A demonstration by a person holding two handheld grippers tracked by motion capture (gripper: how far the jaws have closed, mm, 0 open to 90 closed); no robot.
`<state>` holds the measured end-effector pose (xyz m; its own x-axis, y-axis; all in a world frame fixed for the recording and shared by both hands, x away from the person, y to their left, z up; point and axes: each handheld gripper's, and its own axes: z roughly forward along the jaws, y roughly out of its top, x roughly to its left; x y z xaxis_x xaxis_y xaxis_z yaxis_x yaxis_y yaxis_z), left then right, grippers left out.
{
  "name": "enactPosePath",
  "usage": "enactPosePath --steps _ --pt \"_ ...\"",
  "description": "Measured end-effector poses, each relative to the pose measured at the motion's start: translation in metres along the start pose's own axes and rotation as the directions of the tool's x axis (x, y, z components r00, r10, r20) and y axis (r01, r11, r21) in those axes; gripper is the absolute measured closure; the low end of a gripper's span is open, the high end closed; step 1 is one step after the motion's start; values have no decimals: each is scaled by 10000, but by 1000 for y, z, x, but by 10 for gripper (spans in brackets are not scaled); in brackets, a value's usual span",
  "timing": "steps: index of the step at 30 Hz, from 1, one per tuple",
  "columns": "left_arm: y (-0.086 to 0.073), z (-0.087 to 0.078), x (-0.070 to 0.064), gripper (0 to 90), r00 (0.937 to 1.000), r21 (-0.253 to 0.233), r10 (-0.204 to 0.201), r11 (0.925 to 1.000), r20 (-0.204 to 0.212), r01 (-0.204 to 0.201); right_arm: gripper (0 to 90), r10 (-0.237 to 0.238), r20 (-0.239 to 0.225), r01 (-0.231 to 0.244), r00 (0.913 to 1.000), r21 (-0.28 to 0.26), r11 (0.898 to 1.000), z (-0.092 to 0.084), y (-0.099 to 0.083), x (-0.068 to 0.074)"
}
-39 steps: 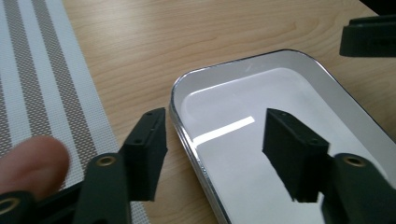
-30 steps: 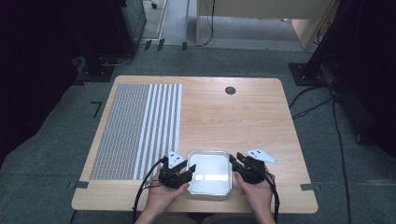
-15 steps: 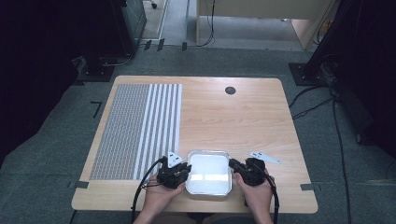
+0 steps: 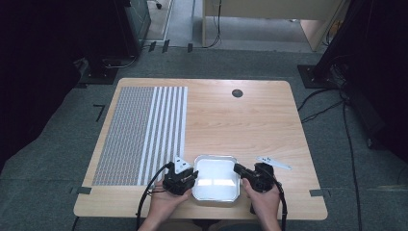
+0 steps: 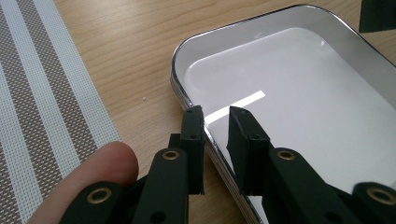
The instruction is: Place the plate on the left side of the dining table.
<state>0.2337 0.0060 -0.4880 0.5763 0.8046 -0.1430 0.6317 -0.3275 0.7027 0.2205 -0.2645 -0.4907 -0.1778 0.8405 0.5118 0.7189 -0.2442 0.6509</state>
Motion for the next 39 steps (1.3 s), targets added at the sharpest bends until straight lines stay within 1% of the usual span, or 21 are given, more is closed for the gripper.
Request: enactPosePath --steps 1,2,5,6,7,8,13,15,17,19,21,22,23,24,25,26,27,31,33,35,39 --pt "0 0 0 765 10000 0 0 10000 0 0 861 0 0 0 10000 0 10000 0 0 0" --pt "0 0 1 766 10000 13 -33 10000 39 33 861 61 362 -55 9993 -172 9998 -1 1 -3" --pt "0 0 2 775 10000 14 -50 10000 49 50 863 165 597 -160 9981 -98 9998 -1 2 -8" --pt "0 0 1 777 10000 2 -26 10000 25 26 862 410 419 -419 9983 193 9989 0 2 -12" --pt "0 0 1 777 10000 2 -26 10000 25 26 862 410 419 -419 9983 193 9989 0 2 -12" --pt "0 0 1 777 10000 -5 -16 10000 15 16 857 575 220 -584 9981 411 9974 2 2 -12" --pt "0 -1 2 777 10000 -19 -23 10000 6 23 860 643 201 -652 9977 477 9967 3 1 -12" --pt "0 -1 1 777 10000 -41 -34 10000 9 34 860 866 -262 -857 9959 331 9958 0 3 -14" --pt "0 0 0 777 10000 -48 11 10000 -10 -11 858 961 -402 -949 9946 307 9950 -1 4 -14" --pt "-1 0 -1 779 10000 -84 55 9999 -74 -56 845 637 -168 -632 9978 307 9975 -1 3 -9" --pt "-1 0 -1 780 9999 -86 80 9999 -87 -81 837 568 -48 -566 9984 339 9978 0 2 -8" --pt "-1 -1 -1 780 9999 -100 92 9999 -91 -93 817 205 325 -218 9993 406 9989 3 -2 -3" --pt "-1 -1 -1 780 9999 -100 92 9999 -91 -93 817 205 325 -218 9993 406 9989 3 -2 -3" --pt "0 -1 -1 779 9999 -117 83 9999 -88 -84 796 -374 760 352 9964 293 9989 6 -5 4" --pt "0 -1 -1 779 9999 -117 83 9999 -88 -84 796 -374 760 352 9964 293 9989 6 -5 4" --pt "0 -1 -1 779 9999 -118 86 9999 -91 -87 803 -669 1050 646 9922 253 9976 6 -7 8" --pt "0 0 -1 778 9999 -99 139 9999 -95 -140 831 -1083 1519 1066 9825 190 9941 6 -8 13" --pt "0 0 0 756 9999 -59 156 9999 -14 -156 851 -902 1765 905 9802 67 9959 5 -9 15" --pt "1 -1 0 744 9999 -89 165 9998 35 -165 883 -539 1860 568 9811 -100 9983 4 -10 14" --pt "2 -4 2 732 9997 -177 180 9997 142 -178 891 -504 1907 544 9804 -160 9984 3 -10 14" --pt "5 -9 5 714 9997 -424 -25 9991 252 36 893 -267 2121 359 9769 -392 9986 -2 -8 14"
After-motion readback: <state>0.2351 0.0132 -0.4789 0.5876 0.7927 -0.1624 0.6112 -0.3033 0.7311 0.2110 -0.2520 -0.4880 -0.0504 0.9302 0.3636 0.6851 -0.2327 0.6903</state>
